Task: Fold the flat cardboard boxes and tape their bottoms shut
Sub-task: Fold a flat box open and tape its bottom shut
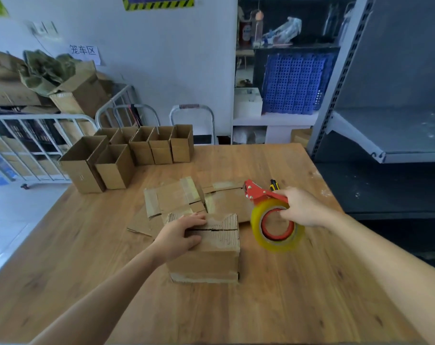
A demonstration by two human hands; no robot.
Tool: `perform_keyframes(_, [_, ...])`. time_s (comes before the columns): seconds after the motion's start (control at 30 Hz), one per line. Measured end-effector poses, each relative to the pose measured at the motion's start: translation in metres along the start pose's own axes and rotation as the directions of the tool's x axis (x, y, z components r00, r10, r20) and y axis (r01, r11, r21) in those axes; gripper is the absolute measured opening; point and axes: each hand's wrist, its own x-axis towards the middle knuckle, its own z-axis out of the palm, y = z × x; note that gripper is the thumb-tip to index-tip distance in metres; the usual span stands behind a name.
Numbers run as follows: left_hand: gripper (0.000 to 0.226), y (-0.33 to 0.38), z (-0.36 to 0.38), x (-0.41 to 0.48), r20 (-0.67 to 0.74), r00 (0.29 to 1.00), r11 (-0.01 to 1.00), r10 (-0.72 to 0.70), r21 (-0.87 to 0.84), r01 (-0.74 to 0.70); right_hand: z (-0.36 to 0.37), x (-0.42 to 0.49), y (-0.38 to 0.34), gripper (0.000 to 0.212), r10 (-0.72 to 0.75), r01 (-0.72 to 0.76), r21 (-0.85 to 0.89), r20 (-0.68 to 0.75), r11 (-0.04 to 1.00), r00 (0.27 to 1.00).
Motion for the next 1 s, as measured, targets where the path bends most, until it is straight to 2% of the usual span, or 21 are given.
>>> perform_keyframes(0.1, [0.043, -0.001, -0.002, 0.001, 0.002, 1.0, 0.997, -0.012, -0.079, 0.012, -0.008, 0.009, -0.028, 0.052, -0.058, 0.05, -0.17, -0.048, 0.984, 0.997])
perform_keyframes(0.17, [0.041, -0.002, -0.004, 0.003, -0.004, 1.0, 0.995, -0.006, -0.098, 0.006, -0.011, 0.014, -0.046, 0.059, -0.103, 0.082, -0.236, -0.075, 0.968, 0.992])
perform_keyframes(0.3, [0.041, -0.004, -0.004, 0.003, -0.021, 1.0, 0.998, 0.016, -0.063, -0.018, -0.002, 0.018, -0.077, 0.055, -0.196, 0.159, -0.257, -0.123, 0.953, 0.973])
perform_keyframes(0.47, [0.04, -0.006, -0.003, 0.004, -0.025, 0.999, 0.998, 0.038, -0.048, -0.039, 0.021, 0.018, -0.086, 0.061, -0.226, 0.174, -0.305, -0.143, 0.936, 0.964])
perform_keyframes(0.63, [0.04, -0.009, -0.003, 0.005, -0.034, 0.998, 0.997, 0.061, -0.05, -0.063, 0.018, 0.017, -0.084, 0.057, -0.224, 0.192, -0.351, -0.054, 0.916, 0.973])
perform_keyframes(0.73, [0.039, -0.01, -0.004, 0.004, -0.036, 0.996, 0.996, 0.087, -0.032, -0.088, 0.009, 0.014, -0.082, 0.06, -0.191, 0.206, -0.292, 0.078, 0.934, 0.978])
perform_keyframes(0.87, [0.038, -0.011, -0.003, 0.004, -0.046, 0.991, 0.992, 0.126, 0.007, -0.126, -0.001, 0.007, -0.081, 0.069, -0.197, 0.213, -0.057, 0.209, 0.975, 0.958])
perform_keyframes(1.0, [0.035, -0.01, -0.004, 0.003, -0.047, 0.986, 0.987, 0.16, 0.041, -0.158, 0.0, 0.009, -0.085, 0.084, -0.191, 0.205, -0.023, 0.265, 0.979, 0.945])
